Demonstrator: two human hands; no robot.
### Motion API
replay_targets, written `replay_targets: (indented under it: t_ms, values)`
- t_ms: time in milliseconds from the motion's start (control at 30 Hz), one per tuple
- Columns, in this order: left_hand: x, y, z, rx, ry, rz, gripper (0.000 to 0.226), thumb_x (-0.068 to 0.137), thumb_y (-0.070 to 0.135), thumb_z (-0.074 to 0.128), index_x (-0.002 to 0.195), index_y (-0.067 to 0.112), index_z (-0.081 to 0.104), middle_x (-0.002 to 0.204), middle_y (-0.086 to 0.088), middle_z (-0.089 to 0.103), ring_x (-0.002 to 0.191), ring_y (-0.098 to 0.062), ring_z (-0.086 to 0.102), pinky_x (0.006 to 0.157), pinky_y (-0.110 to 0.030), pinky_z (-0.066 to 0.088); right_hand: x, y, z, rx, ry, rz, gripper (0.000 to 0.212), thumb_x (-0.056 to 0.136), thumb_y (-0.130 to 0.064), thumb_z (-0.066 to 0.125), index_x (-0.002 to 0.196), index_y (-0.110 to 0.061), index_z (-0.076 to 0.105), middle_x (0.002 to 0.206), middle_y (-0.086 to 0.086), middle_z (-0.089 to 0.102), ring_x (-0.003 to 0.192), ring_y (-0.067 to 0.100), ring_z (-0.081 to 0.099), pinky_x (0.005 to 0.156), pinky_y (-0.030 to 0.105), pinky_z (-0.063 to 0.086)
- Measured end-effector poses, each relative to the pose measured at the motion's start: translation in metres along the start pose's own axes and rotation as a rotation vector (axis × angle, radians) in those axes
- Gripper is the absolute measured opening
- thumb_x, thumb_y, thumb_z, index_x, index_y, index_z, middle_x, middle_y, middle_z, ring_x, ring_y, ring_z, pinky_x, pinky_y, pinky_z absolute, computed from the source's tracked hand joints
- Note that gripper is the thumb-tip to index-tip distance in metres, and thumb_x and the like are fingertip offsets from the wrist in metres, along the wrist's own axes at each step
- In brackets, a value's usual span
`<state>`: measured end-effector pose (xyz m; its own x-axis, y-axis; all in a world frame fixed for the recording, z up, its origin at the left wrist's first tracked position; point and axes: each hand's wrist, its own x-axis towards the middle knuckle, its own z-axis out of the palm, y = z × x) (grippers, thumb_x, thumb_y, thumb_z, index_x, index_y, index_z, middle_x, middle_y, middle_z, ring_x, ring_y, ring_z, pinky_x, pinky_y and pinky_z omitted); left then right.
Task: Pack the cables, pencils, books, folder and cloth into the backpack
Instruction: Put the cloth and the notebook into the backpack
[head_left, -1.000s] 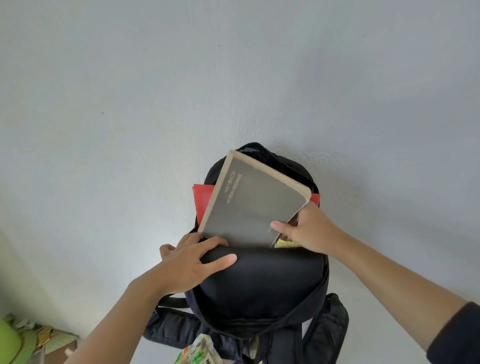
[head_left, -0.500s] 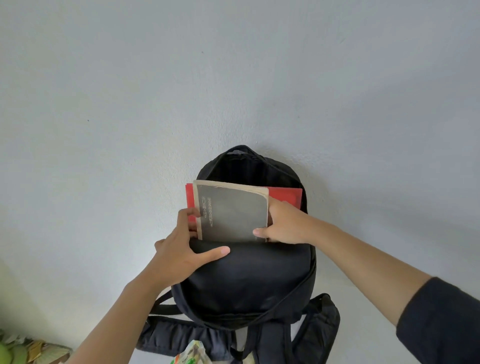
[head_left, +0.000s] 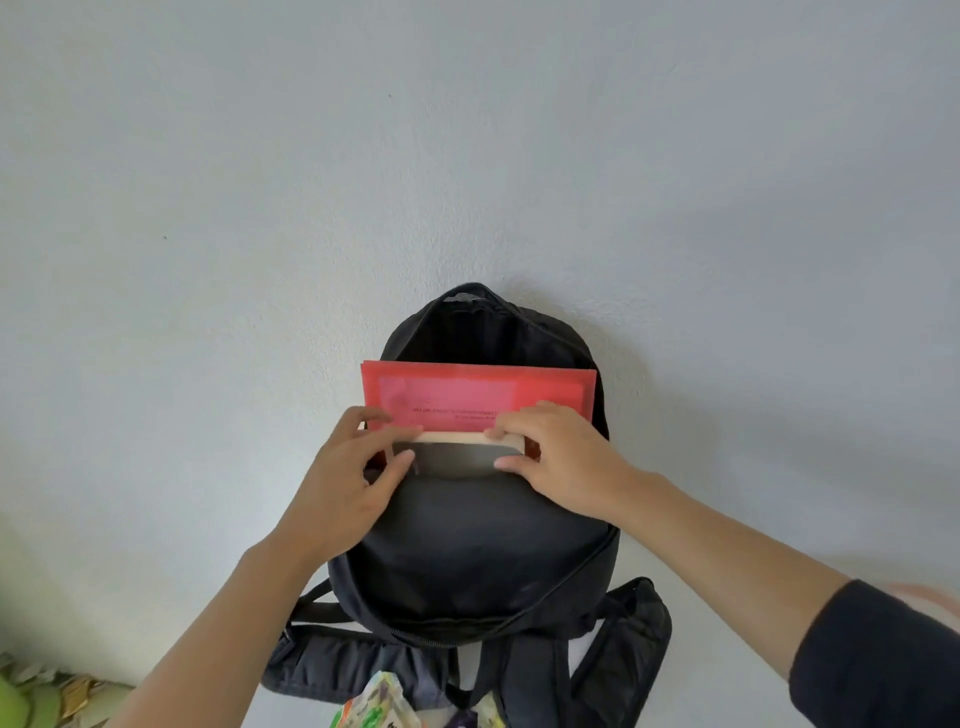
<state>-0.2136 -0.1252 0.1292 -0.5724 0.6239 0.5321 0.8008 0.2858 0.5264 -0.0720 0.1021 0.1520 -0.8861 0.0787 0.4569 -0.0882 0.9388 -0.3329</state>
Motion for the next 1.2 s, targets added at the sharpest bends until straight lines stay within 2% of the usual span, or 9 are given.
replay_targets:
  t_ms: [167,367,533,633,733,833,933,1033,1200]
  values:
    - [-0.001,0.01,0.01,0.112,0.034,0.097,0.022,0.098,0.025,0.067,0.115,0.016,0.078,0.117,0.014,0.055,0.108,-0.008,0.052,0.089,-0.03,0.053,-0.003,0.001,0.001,-0.05,-0.033,0.045,0.027,0.098,-0.042,0.063,0.116,-0.026,0.076,0.106,-0.01,0.055,0.104,0.01,0.046,0.095,0.03,0.042]
    - [0.005,0.013,0.01,0.211,0.014,0.15,0.019,0.097,0.028,0.068,0.101,0.018,0.083,0.087,0.012,0.059,0.085,-0.012,0.056,0.071,-0.024,0.048,-0.008,-0.014,0.011,-0.146,0.149,-0.018,0.012,0.09,-0.012,0.073,0.086,-0.02,0.081,0.086,-0.012,0.062,0.084,0.007,0.05,0.076,0.032,0.041]
    - [0.008,0.009,0.007,0.283,-0.123,0.078,0.051,0.099,0.057,0.052,0.065,0.027,0.076,0.075,0.014,0.06,0.072,-0.004,0.056,0.066,-0.024,0.037,-0.005,-0.028,0.008,-0.285,-0.11,0.032,0.025,0.096,-0.008,0.055,0.08,-0.016,0.073,0.085,-0.005,0.063,0.089,0.015,0.05,0.086,0.036,0.034]
    - [0.008,0.008,0.007,0.322,-0.208,0.098,0.069,0.093,0.072,0.029,0.063,0.028,0.072,0.078,0.019,0.059,0.081,-0.001,0.055,0.073,-0.022,0.041,-0.007,-0.026,0.0,-0.24,-0.219,0.088,0.039,0.105,-0.029,0.046,0.077,-0.015,0.068,0.082,-0.002,0.064,0.088,0.014,0.047,0.094,0.04,0.035]
    - [0.006,0.011,0.007,0.333,-0.293,0.077,0.075,0.092,0.076,0.017,0.071,0.032,0.074,0.082,0.016,0.059,0.09,-0.003,0.052,0.084,-0.026,0.044,-0.012,-0.037,0.0,-0.216,-0.278,0.159,0.081,0.095,-0.07,0.018,0.074,-0.01,0.069,0.082,-0.001,0.06,0.085,0.014,0.046,0.095,0.043,0.035]
    - [0.006,0.02,0.004,0.377,-0.382,0.09,0.077,0.09,0.078,0.008,0.088,0.04,0.075,0.085,0.013,0.057,0.091,-0.005,0.05,0.087,-0.031,0.045,-0.016,-0.044,0.005,-0.306,-0.31,0.14,0.091,0.085,-0.081,0.013,0.099,-0.017,0.076,0.096,-0.008,0.05,0.1,0.016,0.043,0.097,0.048,0.036]
    - [0.003,0.024,-0.004,0.334,-0.413,0.117,0.063,0.092,0.079,0.018,0.12,0.053,0.068,0.097,0.019,0.062,0.099,-0.002,0.051,0.092,-0.029,0.046,-0.023,-0.04,0.009,-0.346,-0.196,0.098,0.077,0.091,-0.075,0.021,0.114,-0.021,0.072,0.108,-0.005,0.055,0.111,0.019,0.049,0.096,0.049,0.042]
    - [-0.01,0.027,-0.005,0.189,-0.327,0.21,0.047,0.096,0.065,0.048,0.132,0.041,0.066,0.118,0.022,0.063,0.112,0.0,0.054,0.101,-0.025,0.044,-0.038,-0.032,0.018,-0.348,0.156,-0.144,0.04,0.101,-0.05,0.045,0.102,-0.019,0.072,0.1,-0.004,0.063,0.096,0.019,0.056,0.081,0.045,0.047]
    - [-0.039,0.054,0.009,0.148,-0.19,0.439,0.013,0.094,0.04,0.07,0.1,0.029,0.073,0.103,0.013,0.058,0.099,-0.007,0.053,0.089,-0.026,0.045,-0.062,-0.014,0.016,-0.359,0.312,-0.324,0.013,0.097,-0.028,0.065,0.096,-0.017,0.073,0.093,-0.004,0.063,0.091,0.02,0.055,0.078,0.041,0.043]
